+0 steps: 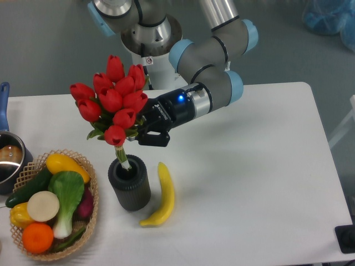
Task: Insert the flowers into the vase
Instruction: 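Lower the tulip stems into the grey vase opening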
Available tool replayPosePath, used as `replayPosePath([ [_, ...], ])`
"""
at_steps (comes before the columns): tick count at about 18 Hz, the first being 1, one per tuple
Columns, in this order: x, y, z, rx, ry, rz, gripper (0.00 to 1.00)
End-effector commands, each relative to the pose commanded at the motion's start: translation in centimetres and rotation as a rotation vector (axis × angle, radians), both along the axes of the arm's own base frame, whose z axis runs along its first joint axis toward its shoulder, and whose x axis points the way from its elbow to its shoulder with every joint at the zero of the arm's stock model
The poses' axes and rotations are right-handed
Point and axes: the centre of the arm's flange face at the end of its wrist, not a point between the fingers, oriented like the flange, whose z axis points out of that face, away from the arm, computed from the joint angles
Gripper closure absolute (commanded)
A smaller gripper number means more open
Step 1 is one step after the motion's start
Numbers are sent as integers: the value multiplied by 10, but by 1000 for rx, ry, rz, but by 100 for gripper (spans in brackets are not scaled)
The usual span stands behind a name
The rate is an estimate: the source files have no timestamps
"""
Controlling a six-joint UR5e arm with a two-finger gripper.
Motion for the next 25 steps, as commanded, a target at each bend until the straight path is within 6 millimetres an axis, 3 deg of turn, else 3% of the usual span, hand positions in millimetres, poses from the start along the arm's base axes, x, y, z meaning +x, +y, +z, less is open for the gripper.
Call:
replayPosePath([
  [6,1,3,-3,1,-4,-6,70],
  [14,-4,8,-24,22,-8,6,70],
  [25,-8,7,-36,10,-26,13,70],
])
